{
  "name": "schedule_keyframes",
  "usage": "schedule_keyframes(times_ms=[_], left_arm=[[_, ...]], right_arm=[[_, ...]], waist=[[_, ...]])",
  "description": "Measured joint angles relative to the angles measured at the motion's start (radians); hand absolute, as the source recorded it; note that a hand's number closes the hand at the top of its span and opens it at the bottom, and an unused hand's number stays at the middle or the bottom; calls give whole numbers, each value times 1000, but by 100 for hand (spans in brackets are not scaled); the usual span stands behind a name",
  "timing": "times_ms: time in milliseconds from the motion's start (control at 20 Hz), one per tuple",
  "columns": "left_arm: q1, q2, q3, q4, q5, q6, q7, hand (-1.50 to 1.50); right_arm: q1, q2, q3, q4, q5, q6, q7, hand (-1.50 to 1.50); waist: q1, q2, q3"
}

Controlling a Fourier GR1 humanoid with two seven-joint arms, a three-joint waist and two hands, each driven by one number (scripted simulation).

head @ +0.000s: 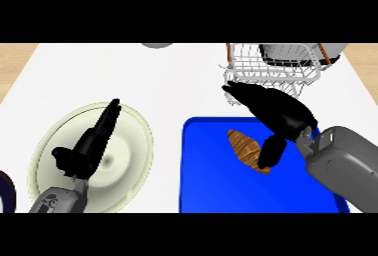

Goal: Pick the croissant from the tray and place it in the tiered basket

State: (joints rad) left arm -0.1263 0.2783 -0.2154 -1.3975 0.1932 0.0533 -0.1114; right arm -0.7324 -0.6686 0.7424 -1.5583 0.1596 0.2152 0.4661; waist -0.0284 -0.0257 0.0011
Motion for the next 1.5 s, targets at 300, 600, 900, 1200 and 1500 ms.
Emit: schedule_keyframes(times_ms=[300, 600, 900, 1200, 1500], left_arm=[[-3, -13, -2, -8, -16, 6, 5, 0], [-7, -15, 14, -18, -10, -24, 22, 0], [-7, -15, 26, -9, -14, -44, 13, 0], [1, -32, 24, -17, -39, -45, 6, 0], [-1, -46, 36, -9, -54, -55, 3, 0]], right_arm=[[-22, -14, 9, -201, -67, 183, 300, -150], [52, 20, -15, -313, -14, 202, 437, -150], [103, 51, 30, -309, 124, 179, 489, -150], [166, 96, 22, -233, 194, 192, 469, -150], [230, 150, 7, -147, 299, 177, 411, -150]], waist=[[8, 8, 4], [20, 16, 5], [25, 18, 5], [29, 20, 6], [31, 19, 8]])
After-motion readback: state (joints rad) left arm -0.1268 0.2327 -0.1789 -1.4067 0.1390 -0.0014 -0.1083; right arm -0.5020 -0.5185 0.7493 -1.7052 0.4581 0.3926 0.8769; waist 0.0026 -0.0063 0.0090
